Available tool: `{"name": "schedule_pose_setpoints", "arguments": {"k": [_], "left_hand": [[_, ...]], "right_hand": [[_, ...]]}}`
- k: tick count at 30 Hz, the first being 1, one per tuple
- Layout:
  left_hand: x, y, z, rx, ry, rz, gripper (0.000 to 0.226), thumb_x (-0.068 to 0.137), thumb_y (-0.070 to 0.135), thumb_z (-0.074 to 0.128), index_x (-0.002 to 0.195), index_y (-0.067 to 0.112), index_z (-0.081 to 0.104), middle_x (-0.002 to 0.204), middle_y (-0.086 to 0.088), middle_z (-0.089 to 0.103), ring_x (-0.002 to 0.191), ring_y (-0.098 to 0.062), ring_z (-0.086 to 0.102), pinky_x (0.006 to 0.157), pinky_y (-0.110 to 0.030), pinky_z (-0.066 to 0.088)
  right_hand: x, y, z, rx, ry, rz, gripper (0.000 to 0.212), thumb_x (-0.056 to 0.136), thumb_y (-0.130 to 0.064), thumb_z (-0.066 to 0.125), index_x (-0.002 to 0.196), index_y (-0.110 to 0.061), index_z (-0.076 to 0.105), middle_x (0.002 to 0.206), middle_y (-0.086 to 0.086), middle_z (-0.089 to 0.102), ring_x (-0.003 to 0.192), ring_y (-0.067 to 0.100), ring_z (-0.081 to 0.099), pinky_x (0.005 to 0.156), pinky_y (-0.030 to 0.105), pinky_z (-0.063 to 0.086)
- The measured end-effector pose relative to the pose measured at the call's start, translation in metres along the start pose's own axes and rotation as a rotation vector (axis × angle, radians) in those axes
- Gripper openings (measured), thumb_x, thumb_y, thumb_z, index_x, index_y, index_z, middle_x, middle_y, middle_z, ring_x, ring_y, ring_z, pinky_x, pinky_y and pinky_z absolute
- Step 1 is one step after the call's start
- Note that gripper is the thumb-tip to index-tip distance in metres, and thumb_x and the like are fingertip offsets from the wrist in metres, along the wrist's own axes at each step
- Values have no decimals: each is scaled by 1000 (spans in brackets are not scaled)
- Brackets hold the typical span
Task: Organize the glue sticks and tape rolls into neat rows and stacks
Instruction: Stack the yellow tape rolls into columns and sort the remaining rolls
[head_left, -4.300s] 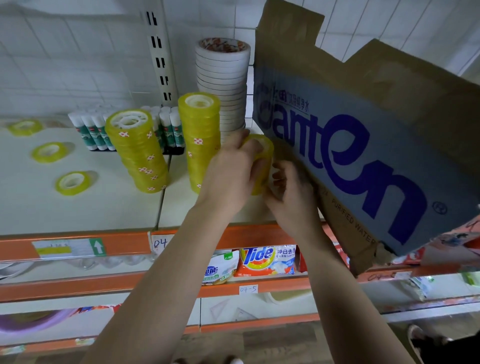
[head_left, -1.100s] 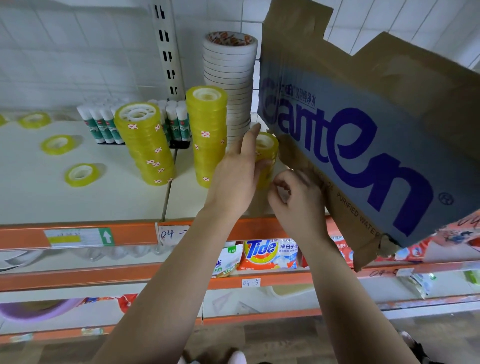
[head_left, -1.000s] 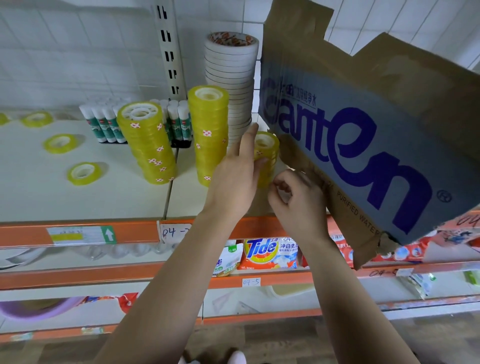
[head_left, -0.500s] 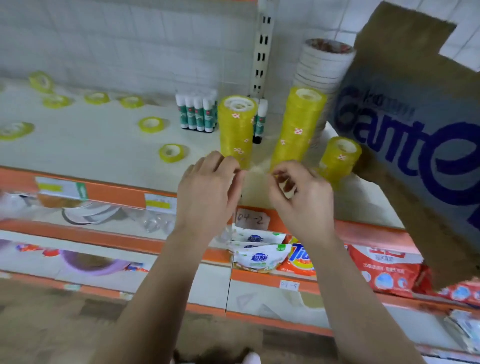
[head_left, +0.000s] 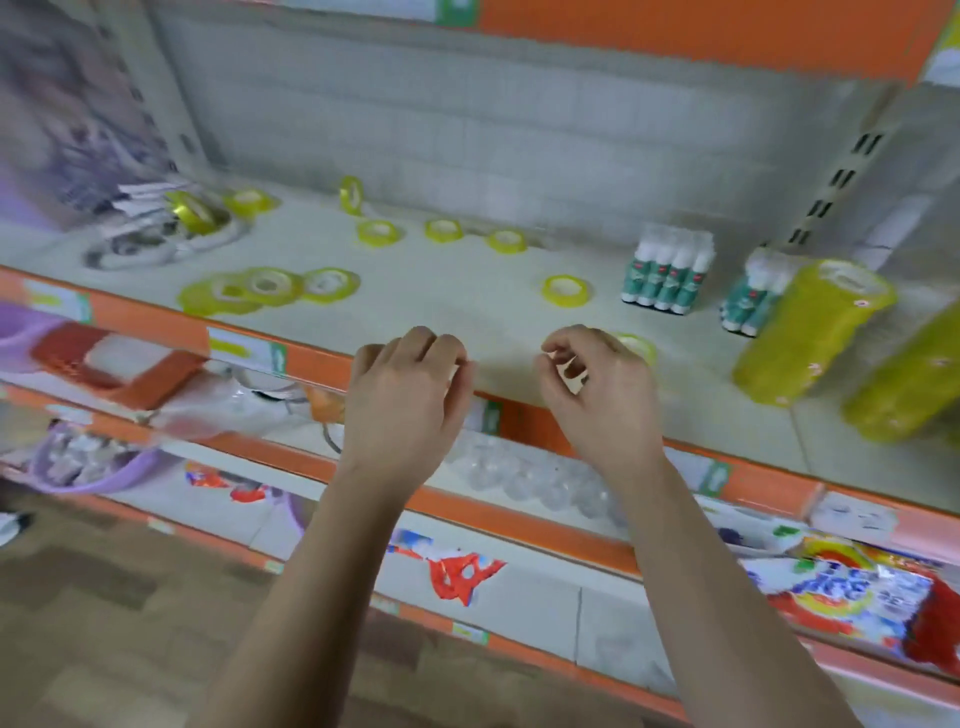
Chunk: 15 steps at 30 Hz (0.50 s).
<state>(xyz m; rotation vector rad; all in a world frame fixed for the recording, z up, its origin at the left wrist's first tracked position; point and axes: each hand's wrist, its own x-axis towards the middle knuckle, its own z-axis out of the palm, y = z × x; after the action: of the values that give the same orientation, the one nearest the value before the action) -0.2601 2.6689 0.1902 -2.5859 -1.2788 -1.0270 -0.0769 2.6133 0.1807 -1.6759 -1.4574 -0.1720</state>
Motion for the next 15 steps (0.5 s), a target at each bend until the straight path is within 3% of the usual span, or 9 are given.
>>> {"name": "schedule_pose_setpoints", "arguments": {"k": [7, 15], "left_hand": [[19, -88, -8, 0, -35, -46, 27, 95, 31, 43, 90, 15, 64, 82, -3, 61, 66, -32, 58, 73, -42, 44], [52, -149, 11, -8, -45, -80, 28, 92, 32, 44, 93, 14, 66, 87, -5, 65, 71, -34, 61, 75, -40, 44]], "right_hand": [[36, -47, 76, 0, -18, 9, 14, 82, -30, 58, 88, -20, 66, 81, -4, 65, 72, 18, 61, 64, 38, 54], [96, -54, 138, 36, -88, 14, 17, 81, -31, 57, 90, -21, 67, 85, -4, 64, 75, 17, 59, 71, 37, 52]]}}
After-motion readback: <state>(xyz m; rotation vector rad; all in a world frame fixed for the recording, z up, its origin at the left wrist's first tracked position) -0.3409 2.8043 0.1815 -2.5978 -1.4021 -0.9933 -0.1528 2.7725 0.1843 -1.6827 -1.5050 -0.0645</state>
